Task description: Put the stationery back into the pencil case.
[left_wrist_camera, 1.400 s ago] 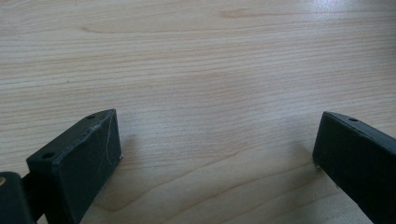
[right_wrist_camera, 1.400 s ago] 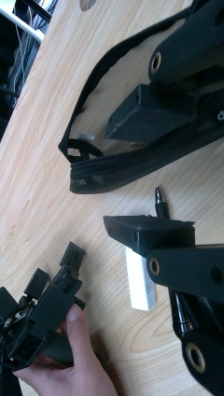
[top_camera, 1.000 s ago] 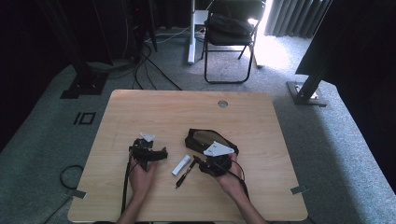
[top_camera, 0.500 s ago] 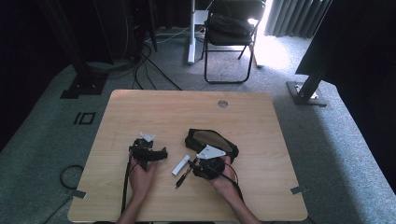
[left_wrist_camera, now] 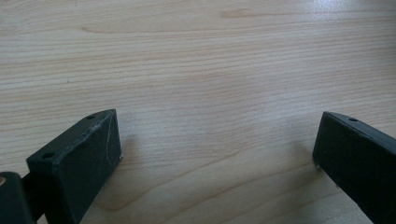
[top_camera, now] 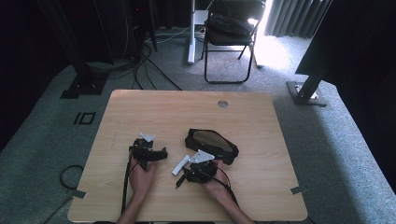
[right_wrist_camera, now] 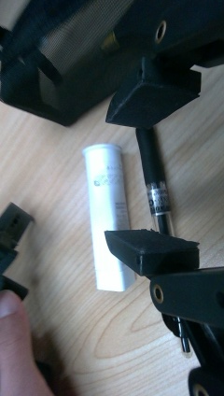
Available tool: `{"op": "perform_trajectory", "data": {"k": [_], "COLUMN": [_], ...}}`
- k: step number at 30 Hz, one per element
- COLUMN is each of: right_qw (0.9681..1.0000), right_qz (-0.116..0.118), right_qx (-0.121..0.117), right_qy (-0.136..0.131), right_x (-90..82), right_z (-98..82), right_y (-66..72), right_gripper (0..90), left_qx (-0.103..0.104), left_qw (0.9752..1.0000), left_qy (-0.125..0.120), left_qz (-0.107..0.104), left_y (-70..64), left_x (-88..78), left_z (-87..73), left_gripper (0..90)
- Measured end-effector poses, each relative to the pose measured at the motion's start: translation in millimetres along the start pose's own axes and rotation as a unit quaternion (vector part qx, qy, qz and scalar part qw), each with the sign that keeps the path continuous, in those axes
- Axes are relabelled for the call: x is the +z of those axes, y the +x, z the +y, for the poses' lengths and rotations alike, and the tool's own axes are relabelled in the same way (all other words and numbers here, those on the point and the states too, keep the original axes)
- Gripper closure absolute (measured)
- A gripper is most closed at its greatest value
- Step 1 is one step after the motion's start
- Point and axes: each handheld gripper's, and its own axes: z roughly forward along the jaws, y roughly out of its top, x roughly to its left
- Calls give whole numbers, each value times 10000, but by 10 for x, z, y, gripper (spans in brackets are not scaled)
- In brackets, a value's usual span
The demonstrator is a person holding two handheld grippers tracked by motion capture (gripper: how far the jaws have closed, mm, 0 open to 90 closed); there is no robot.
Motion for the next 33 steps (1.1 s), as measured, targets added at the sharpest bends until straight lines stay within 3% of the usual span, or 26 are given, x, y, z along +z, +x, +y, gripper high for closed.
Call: {"op": "perform_trajectory", "data": {"k": [8,18,33], "right_qw": [9998,9994,9990], "right_qz": [-45,-90,-273], "right_qx": [-58,-20,61], "right_qy": [170,329,355], "right_x": [120,66,-93], "right_z": [-45,-111,-250], "right_y": [52,33,-118], "right_gripper": [371,369,607], "left_qx": [-1,0,-4], "left_qw": [10000,10000,10000], "left_qy": [-3,1,-5], "left_qz": [0,1,-1], "left_y": [0,0,-1], "left_x": [1,0,1], "left_z": [0,0,0], "left_gripper": [13,12,12]}}
